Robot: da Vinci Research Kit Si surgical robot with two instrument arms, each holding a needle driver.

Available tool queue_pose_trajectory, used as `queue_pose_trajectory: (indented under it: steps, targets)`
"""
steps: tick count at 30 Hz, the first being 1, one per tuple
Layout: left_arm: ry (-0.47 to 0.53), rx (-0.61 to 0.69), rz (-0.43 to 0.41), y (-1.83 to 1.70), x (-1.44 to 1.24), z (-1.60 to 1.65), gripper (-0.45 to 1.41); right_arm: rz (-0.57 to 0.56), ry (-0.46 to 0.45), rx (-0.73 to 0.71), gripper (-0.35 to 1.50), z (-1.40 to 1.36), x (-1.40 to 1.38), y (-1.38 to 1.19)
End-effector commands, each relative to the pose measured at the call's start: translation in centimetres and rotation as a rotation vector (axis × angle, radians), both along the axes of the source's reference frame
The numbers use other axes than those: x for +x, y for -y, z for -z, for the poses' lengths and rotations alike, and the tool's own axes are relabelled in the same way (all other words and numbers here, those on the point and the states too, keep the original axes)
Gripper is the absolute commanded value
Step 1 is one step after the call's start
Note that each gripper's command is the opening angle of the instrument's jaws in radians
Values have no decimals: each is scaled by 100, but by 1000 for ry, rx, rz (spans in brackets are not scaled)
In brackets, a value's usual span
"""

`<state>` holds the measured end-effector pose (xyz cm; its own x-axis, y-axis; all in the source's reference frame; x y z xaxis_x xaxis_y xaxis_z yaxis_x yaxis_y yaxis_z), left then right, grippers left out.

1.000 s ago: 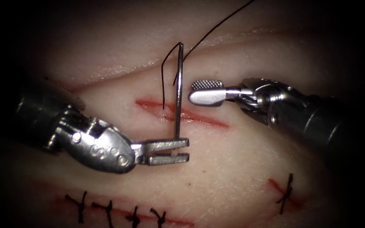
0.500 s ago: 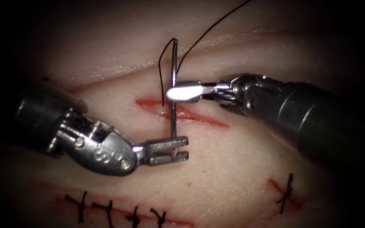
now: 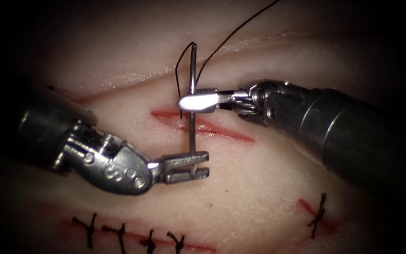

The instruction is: Wound Closure

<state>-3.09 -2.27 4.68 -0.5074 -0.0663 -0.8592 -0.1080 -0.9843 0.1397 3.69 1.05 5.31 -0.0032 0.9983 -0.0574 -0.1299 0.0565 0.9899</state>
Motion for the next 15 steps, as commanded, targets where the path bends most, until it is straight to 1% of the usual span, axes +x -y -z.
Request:
queue_pose_trajectory:
  steps: [1,3,5,7,10,11,12,13,14,15]
  targets:
    - [-3,3,-4,6,-2,-6,-45,1,-5,0,111,-4,11,-1]
    - [-3,3,-4,7,-2,-7,-45,2,-7,0,111,-5,12,-1]
    - [-1,3,-6,8,-3,-7,-45,1,-9,6,121,-5,14,-1]
    - [1,3,-8,8,-3,-7,-45,2,-12,6,121,-5,16,-1]
    - [1,3,-8,8,-3,-7,-45,3,-15,5,113,-5,16,-1]
    - [1,3,-8,8,-3,-7,-45,6,-14,5,95,-5,16,-1]
    - [1,3,-8,8,-3,-7,-45,6,-14,5,95,-5,16,-1]
    - [1,3,-7,8,-3,-7,-45,12,-32,3,-16,-6,15,0]
    - [3,4,-9,8,-3,-6,-45,15,-35,2,-35,-6,14,1]
    - [3,4,-9,8,-2,-6,-45,16,-42,1,-35,-7,14,1]
